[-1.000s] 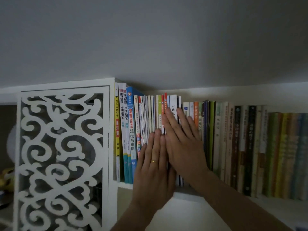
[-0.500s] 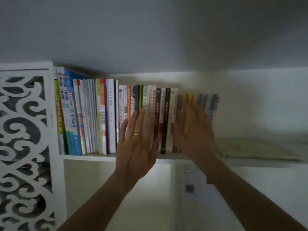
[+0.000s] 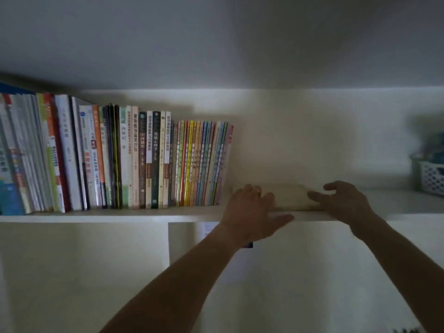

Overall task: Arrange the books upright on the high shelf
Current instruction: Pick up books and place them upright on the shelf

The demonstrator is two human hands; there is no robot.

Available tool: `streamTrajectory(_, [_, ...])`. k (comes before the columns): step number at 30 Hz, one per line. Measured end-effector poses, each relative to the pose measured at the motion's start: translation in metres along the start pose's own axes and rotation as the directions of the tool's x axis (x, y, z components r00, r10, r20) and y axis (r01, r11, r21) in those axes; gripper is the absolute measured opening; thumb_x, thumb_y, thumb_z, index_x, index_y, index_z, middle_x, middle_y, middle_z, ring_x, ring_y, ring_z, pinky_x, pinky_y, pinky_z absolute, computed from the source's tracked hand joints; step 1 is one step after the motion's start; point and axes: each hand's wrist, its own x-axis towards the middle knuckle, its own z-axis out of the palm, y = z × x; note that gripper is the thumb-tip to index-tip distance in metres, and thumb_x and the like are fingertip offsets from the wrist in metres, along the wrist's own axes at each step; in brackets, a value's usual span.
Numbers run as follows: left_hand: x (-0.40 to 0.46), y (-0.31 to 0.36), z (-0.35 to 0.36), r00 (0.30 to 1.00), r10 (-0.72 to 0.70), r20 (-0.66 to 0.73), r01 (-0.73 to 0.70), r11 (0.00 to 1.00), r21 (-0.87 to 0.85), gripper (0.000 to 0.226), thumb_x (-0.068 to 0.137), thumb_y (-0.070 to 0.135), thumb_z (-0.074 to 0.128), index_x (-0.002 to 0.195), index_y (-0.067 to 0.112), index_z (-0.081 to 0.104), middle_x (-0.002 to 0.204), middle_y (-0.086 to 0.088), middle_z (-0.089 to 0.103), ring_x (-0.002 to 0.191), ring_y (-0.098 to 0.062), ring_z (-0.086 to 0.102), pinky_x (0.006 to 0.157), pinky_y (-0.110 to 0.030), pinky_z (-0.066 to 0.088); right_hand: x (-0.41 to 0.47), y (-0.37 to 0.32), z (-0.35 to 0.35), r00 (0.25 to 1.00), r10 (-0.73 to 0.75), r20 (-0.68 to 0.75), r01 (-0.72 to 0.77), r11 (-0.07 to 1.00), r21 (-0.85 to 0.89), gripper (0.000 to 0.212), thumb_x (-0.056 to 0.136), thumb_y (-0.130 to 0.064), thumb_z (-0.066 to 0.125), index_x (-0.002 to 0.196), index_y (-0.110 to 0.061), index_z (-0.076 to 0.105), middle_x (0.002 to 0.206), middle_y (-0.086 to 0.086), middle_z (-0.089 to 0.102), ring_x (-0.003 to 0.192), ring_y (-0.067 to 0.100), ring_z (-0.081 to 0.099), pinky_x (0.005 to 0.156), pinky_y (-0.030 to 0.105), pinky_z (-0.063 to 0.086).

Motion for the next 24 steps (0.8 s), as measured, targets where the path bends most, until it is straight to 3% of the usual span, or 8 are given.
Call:
streamTrajectory(3, [0.001,-0.008,-0.011,1.000,-0.003,-0.005,0.003,1.000,0.003,0.076,0.083,0.086,0.045,0.105,0.017,0.066,0.092,-0.006,0.064,0.082,-0.023,0.056,0.066,-0.031,0.037,0.014,-0.010,0.005,0.995,0.025,0.092,-0.051,0.954,0.295,0.067,0.074,-0.026,0.090,0.132,-0.009,0.061,0.129,0.018,0.063,0.111,0.032,0.063,0.090,0.038,0.052])
streamTrajectory(7, [-0.003,-0.021,-0.020,0.994,-0.010,-0.111,0.012,1.000,0.017,0.060,0.089,0.077,0.047,0.107,0.022,0.064,0.089,0.002,0.065,0.070,-0.012,0.051,0.061,-0.025,0.036,0.018,-0.045,0.021,0.995,-0.067,0.072,-0.005,0.698,0.717,0.066,0.076,0.003,0.083,0.136,-0.004,0.056,0.131,0.024,0.055,0.105,0.034,0.066,0.080,0.033,0.063])
streamTrajectory(11, [-0.006,-0.031,-0.024,0.935,-0.259,-0.242,0.244,0.966,-0.089,0.017,0.100,0.034,0.059,0.105,0.018,0.061,0.073,0.005,0.066,0.053,-0.008,0.059,0.046,-0.019,0.041,0.007,-0.091,0.037,0.981,-0.194,-0.023,0.125,0.534,0.836,0.085,0.077,-0.015,0.087,0.148,-0.006,0.042,0.134,0.011,0.062,0.113,0.025,0.066,0.095,0.039,0.054])
streamTrajectory(14, [-0.017,-0.042,-0.021,0.825,-0.428,-0.368,0.344,0.899,-0.272,0.018,0.105,0.032,0.048,0.106,0.017,0.058,0.071,0.007,0.064,0.051,0.000,0.055,0.045,-0.012,0.038,-0.009,-0.127,0.058,0.915,-0.368,0.168,0.143,0.683,0.717,0.048,0.077,-0.047,0.083,0.118,-0.034,0.062,0.126,-0.005,0.064,0.110,0.020,0.064,0.093,0.042,0.055])
streamTrajectory(16, [-0.028,-0.051,-0.024,0.824,-0.381,-0.420,0.256,0.910,-0.325,0.020,0.106,0.033,0.048,0.110,0.016,0.059,0.083,0.004,0.067,0.063,0.000,0.057,0.054,-0.017,0.051,-0.021,-0.145,0.075,0.833,-0.444,0.330,0.112,0.718,0.687,0.064,0.075,-0.062,0.077,0.131,-0.047,0.052,0.126,-0.013,0.057,0.113,0.017,0.059,0.089,0.037,0.055])
streamTrajectory(19, [-0.045,-0.075,-0.036,0.868,-0.112,-0.483,0.015,0.979,-0.201,0.035,0.105,0.027,0.048,0.128,0.006,0.065,0.126,-0.011,0.066,0.113,-0.019,0.062,0.098,-0.041,0.053,-0.023,-0.156,0.105,0.772,-0.574,0.272,0.191,0.619,0.762,0.082,0.077,-0.049,0.081,0.146,-0.043,0.039,0.134,-0.013,0.061,0.116,0.010,0.063,0.091,0.029,0.055])
streamTrajectory(21, [-0.053,-0.098,-0.049,0.883,-0.178,-0.434,0.167,0.984,-0.063,0.050,0.107,0.034,0.036,0.149,0.013,0.050,0.157,-0.014,0.042,0.147,-0.030,0.036,0.121,-0.057,0.028,-0.021,-0.159,0.114,0.773,-0.596,0.220,0.241,0.595,0.766,0.080,0.080,-0.050,0.078,0.148,-0.044,0.037,0.136,-0.014,0.061,0.118,0.009,0.062,0.101,0.035,0.052])
streamTrajectory(24, [-0.061,-0.138,-0.050,0.861,-0.376,-0.343,0.420,0.905,0.063,0.064,0.105,0.049,0.032,0.163,0.026,0.014,0.171,-0.008,-0.004,0.157,-0.032,-0.006,0.125,-0.060,0.007,-0.014,-0.167,0.127,0.755,-0.622,0.207,0.342,0.644,0.684,0.088,0.083,-0.055,0.075,0.153,-0.050,0.022,0.138,-0.017,0.058,0.118,0.012,0.062,0.104,0.041,0.049])
